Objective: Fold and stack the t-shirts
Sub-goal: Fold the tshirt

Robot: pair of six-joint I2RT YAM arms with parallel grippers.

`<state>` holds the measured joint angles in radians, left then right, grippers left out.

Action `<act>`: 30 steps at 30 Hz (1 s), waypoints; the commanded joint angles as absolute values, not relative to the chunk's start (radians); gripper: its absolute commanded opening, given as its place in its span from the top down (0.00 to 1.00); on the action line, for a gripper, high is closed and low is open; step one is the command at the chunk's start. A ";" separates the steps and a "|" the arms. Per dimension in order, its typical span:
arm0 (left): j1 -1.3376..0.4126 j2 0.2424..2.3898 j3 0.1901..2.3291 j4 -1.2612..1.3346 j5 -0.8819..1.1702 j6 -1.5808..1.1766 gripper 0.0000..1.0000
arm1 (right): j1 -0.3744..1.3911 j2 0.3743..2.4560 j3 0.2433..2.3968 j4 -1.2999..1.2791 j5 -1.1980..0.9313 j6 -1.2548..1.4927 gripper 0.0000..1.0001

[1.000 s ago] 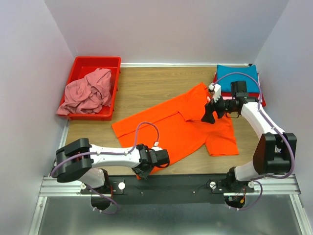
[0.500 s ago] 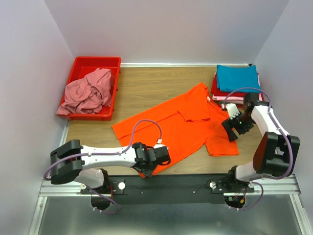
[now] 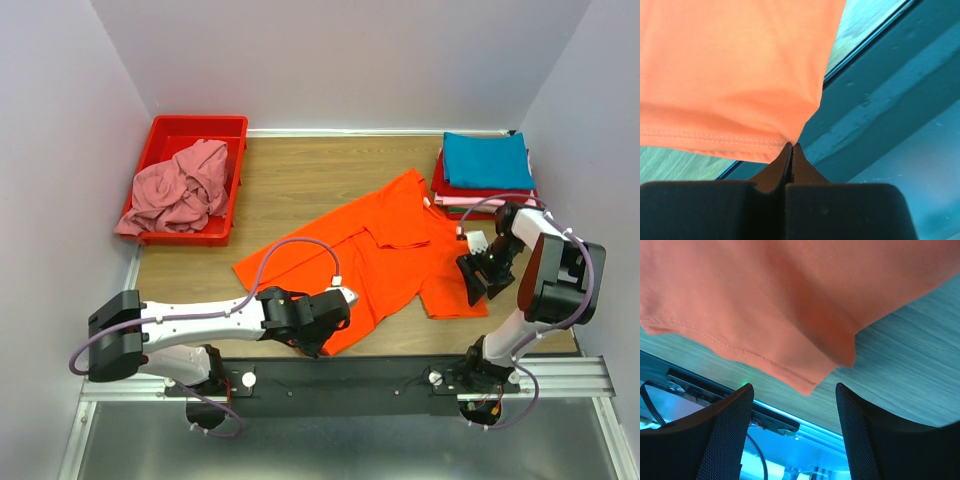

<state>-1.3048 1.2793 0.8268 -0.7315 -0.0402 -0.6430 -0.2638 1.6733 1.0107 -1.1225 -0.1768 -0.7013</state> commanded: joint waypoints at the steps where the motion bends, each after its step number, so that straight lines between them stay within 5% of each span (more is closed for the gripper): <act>1: -1.301 1.244 0.842 -0.683 -0.005 -0.609 1.00 | -0.268 1.698 1.019 -1.147 -0.134 -0.638 0.27; 15: -1.266 1.167 0.804 -0.678 -0.005 -0.571 1.00 | -0.268 1.715 0.897 -1.066 -0.077 -0.532 0.39; 24: -1.264 1.166 0.781 -0.641 -0.005 -0.577 1.00 | -0.268 1.726 0.874 -0.957 -0.017 -0.448 0.56; 30: -1.264 1.169 0.772 -0.627 -0.005 -0.595 1.00 | -0.268 1.718 0.877 -0.943 -0.017 -0.442 0.80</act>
<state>-1.2690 1.1812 0.7856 -0.6605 -0.0250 -0.5873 -0.2638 1.7073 0.8959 -1.0542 -0.0231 -0.4553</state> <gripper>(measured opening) 0.007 0.288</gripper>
